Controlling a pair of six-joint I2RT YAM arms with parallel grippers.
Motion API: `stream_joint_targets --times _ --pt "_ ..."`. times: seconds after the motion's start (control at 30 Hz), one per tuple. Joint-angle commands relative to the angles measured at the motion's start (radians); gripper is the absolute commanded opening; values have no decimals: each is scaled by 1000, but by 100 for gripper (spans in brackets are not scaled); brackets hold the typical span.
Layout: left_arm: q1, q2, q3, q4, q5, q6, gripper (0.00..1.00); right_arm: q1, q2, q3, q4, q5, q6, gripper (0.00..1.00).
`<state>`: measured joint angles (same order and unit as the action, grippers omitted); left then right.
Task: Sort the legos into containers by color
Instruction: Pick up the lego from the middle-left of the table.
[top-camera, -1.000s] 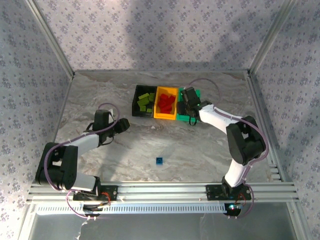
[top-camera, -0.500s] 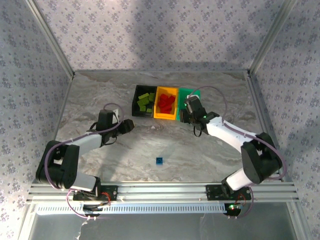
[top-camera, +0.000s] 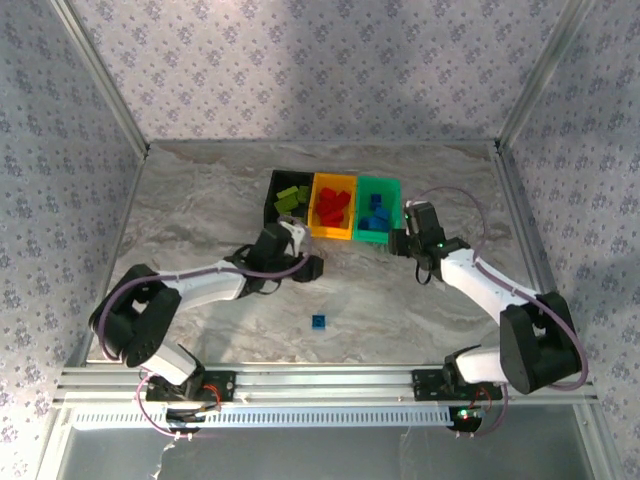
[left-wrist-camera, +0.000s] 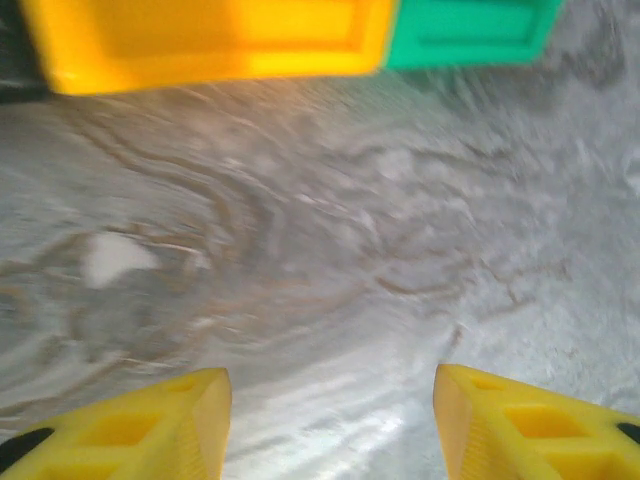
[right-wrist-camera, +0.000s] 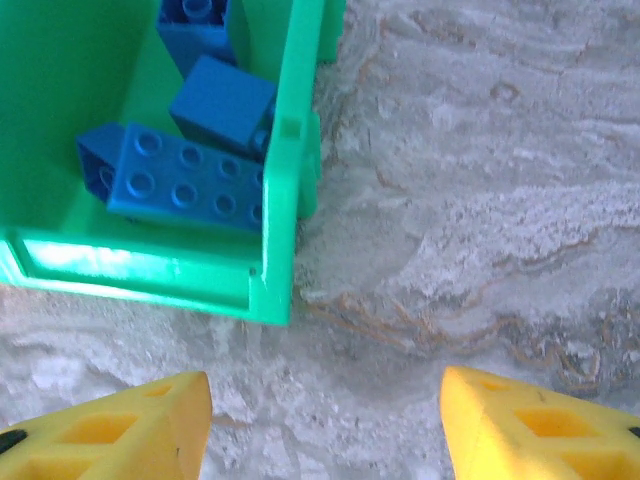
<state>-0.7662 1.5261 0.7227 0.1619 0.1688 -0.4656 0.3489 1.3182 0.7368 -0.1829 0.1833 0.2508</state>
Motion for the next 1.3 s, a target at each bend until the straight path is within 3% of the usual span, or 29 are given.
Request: stream_joint_targets --times 0.0,0.27,0.6,0.8,1.27 --pt "-100 -19 48 -123 -176 71 55 -14 -56 -68 60 -3 -14 64" --pt "-310 -111 56 -371 -434 37 56 -54 -93 -124 118 -81 6 64" --pt "-414 -58 74 -528 -508 -110 56 -58 -60 -122 121 -106 10 64" --pt "-461 -5 101 -526 -468 -161 56 -58 -44 -115 124 -119 11 64" --pt "-465 41 108 -466 -356 -251 57 -57 -38 -113 124 -126 13 64"
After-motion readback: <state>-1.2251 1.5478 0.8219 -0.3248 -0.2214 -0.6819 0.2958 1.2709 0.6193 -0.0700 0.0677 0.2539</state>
